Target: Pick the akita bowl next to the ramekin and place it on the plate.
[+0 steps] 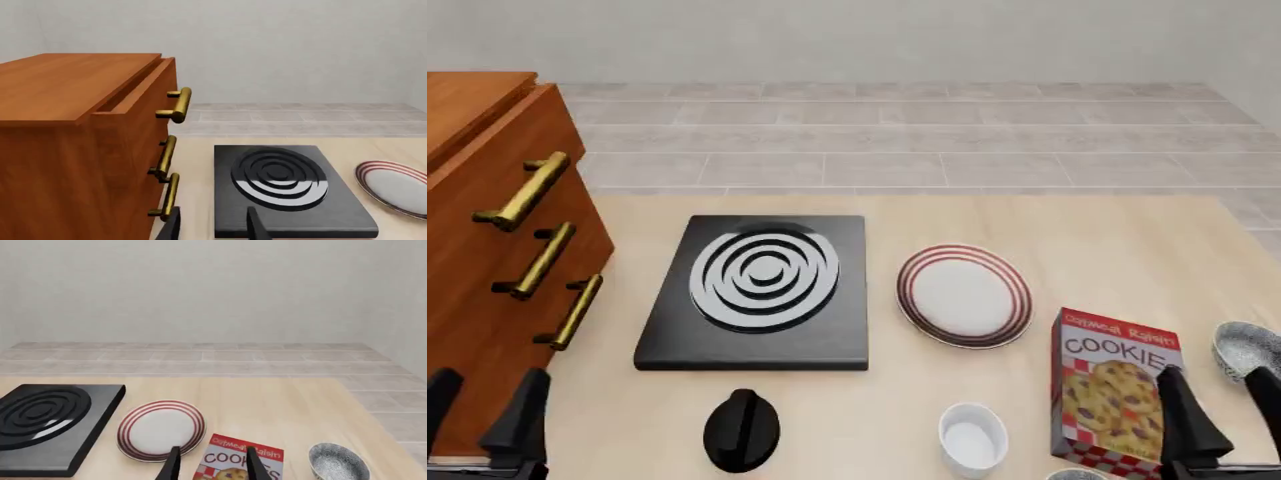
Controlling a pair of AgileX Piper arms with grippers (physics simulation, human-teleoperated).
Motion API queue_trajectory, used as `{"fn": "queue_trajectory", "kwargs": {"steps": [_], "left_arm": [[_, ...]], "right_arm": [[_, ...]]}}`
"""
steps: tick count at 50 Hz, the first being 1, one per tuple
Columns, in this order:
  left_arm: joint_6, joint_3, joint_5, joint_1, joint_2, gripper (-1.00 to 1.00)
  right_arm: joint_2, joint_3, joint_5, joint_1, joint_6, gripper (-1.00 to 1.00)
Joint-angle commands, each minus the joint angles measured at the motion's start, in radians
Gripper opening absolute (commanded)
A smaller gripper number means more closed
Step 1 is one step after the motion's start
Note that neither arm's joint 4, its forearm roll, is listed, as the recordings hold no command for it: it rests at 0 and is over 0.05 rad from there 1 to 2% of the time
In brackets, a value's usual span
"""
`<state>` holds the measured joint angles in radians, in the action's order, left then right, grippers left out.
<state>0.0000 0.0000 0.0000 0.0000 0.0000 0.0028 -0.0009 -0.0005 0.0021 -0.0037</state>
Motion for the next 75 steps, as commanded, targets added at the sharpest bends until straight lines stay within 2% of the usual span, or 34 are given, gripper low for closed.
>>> {"fn": "queue_trajectory", "kwargs": {"steps": [1, 7, 20, 21, 22, 23, 35, 47, 51, 53, 59, 66, 67, 69, 75], "left_arm": [[0.000, 0.000, 0.000, 0.000, 0.000, 1.00], [0.000, 0.000, 0.000, 0.000, 0.000, 1.00], [0.000, 0.000, 0.000, 0.000, 0.000, 1.00], [0.000, 0.000, 0.000, 0.000, 0.000, 1.00], [0.000, 0.000, 0.000, 0.000, 0.000, 1.00], [0.000, 0.000, 0.000, 0.000, 0.000, 1.00], [0.000, 0.000, 0.000, 0.000, 0.000, 1.00], [0.000, 0.000, 0.000, 0.000, 0.000, 1.00], [0.000, 0.000, 0.000, 0.000, 0.000, 1.00], [0.000, 0.000, 0.000, 0.000, 0.000, 1.00], [0.000, 0.000, 0.000, 0.000, 0.000, 1.00], [0.000, 0.000, 0.000, 0.000, 0.000, 1.00], [0.000, 0.000, 0.000, 0.000, 0.000, 1.00], [0.000, 0.000, 0.000, 0.000, 0.000, 1.00], [0.000, 0.000, 0.000, 0.000, 0.000, 1.00]], "right_arm": [[0.025, -0.003, -0.016, -0.009, -0.001, 1.00], [0.038, 0.000, -0.030, 0.000, 0.005, 1.00], [0.026, 0.001, 0.005, 0.005, 0.018, 1.00], [0.085, 0.001, -0.033, -0.010, 0.074, 1.00], [0.132, 0.000, -0.065, -0.021, 0.098, 1.00], [0.113, -0.007, -0.049, 0.001, 0.030, 1.00], [0.111, -0.050, 0.066, 0.025, -0.029, 1.00], [0.172, -0.088, 0.118, 0.039, -0.073, 1.00], [0.156, -0.120, 0.189, 0.044, -0.085, 1.00], [0.144, -0.134, 0.219, 0.034, -0.114, 1.00], [0.120, -0.171, 0.287, 0.036, -0.115, 1.00], [0.139, -0.182, 0.321, 0.035, -0.127, 1.00], [0.154, -0.180, 0.323, 0.034, -0.149, 1.00], [0.142, -0.193, 0.345, 0.036, -0.133, 1.00], [0.139, -0.222, 0.403, 0.016, -0.129, 1.00]]}}
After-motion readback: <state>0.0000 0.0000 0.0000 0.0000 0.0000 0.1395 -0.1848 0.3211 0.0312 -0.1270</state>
